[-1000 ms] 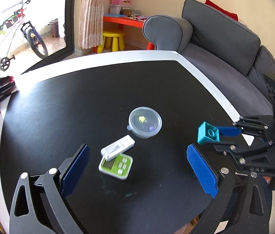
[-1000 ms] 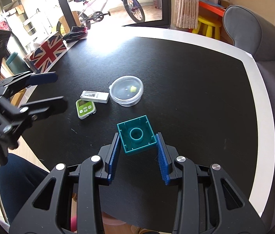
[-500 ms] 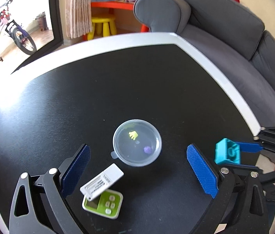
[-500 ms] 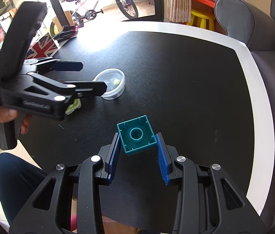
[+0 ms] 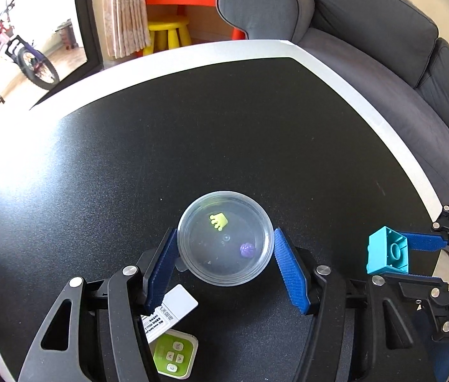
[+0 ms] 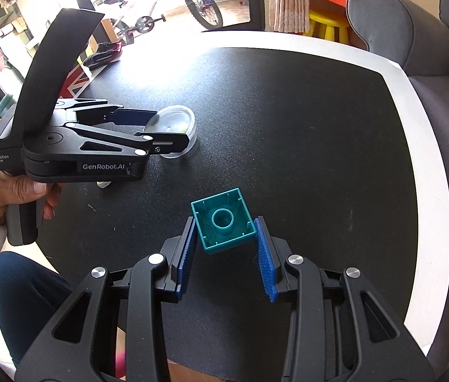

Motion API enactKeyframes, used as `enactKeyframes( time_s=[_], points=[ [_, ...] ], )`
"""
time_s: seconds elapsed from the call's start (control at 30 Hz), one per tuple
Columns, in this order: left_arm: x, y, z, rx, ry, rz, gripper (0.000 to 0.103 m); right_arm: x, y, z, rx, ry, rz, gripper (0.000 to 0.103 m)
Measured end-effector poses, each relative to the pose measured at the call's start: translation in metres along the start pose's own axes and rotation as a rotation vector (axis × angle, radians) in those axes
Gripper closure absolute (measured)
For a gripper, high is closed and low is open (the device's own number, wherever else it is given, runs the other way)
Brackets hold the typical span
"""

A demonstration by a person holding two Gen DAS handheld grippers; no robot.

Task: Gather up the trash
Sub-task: 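Grasp the clear round container with the left tool while the right tool holds the teal brick, then carry both items over the pink bin and open the right tool to drop the teal brick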

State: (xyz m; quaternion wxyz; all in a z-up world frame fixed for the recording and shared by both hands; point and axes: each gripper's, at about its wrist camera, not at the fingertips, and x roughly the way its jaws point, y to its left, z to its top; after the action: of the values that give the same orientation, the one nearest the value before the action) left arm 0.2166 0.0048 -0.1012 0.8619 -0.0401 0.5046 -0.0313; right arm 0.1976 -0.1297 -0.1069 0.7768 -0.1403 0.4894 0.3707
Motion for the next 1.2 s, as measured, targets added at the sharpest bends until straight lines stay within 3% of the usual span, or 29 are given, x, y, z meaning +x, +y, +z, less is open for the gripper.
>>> enactKeyframes(
  time_s=[0.33,0.63,0.9,1.2],
  points=[
    [-0.043,-0.004,-0.022,0.001,-0.065,0.010,0.044,-0.014,0.013,0.000,-0.022,-0.030,-0.007,0.067],
    [-0.100,-0.015,-0.059,0.008,-0.139,0.049,0.043,-0.052,0.042,-0.009,-0.070,-0.095,-0.026,0.067],
    [-0.144,-0.031,-0.095,0.012,-0.193,0.059,0.043,-0.077,0.063,-0.037,-0.092,-0.129,-0.006,0.066],
    [-0.160,-0.039,-0.142,-0.024,-0.206,0.033,0.043,-0.095,0.088,-0.079,-0.123,-0.140,0.044,0.066]
  ],
)
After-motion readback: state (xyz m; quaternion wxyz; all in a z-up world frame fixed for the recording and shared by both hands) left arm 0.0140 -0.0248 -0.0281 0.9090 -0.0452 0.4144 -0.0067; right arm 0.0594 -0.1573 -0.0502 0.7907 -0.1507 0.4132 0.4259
